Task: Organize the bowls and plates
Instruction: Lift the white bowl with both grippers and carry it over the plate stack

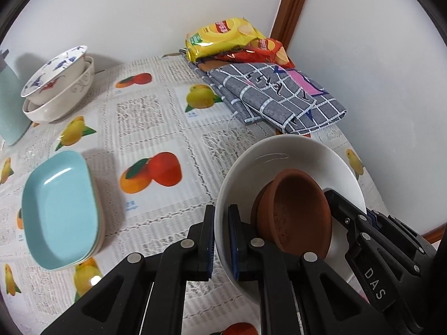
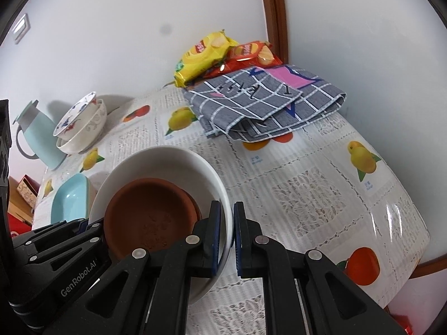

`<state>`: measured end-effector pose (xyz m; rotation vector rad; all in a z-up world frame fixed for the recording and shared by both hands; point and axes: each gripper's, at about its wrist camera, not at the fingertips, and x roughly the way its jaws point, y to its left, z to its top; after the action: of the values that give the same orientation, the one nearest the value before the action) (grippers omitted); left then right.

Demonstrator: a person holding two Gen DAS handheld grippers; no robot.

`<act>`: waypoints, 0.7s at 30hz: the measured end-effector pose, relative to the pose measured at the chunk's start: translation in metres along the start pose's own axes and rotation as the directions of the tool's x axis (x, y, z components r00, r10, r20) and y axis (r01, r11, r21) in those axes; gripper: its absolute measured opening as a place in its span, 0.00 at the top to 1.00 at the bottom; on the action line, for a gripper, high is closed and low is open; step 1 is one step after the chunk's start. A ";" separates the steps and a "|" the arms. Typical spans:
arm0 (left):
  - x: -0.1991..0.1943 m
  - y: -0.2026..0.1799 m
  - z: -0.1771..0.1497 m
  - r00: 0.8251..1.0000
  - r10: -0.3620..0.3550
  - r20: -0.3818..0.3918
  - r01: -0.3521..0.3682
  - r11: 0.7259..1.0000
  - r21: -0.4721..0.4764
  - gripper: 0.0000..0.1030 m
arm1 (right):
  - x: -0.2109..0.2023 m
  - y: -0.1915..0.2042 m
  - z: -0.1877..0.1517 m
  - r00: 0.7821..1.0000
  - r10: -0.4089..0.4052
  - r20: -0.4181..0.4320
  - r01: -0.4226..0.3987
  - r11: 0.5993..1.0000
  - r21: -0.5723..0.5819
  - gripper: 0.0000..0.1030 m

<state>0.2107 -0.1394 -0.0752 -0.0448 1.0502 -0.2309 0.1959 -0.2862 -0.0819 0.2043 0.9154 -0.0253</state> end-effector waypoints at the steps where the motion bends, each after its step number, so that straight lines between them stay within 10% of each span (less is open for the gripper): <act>1: -0.003 0.002 0.000 1.000 0.004 0.005 -0.004 1.000 -0.001 0.91 | -0.002 0.003 0.001 1.000 0.002 0.003 -0.002 1.000 -0.002 0.91; 21: -0.038 0.040 -0.013 0.999 0.037 0.039 -0.036 0.999 -0.030 0.91 | -0.023 0.052 -0.007 0.999 0.040 0.022 -0.039 0.998 -0.040 0.92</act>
<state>0.1875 -0.0916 -0.0551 -0.0568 1.0146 -0.1812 0.1815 -0.2357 -0.0591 0.1852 0.8884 0.0268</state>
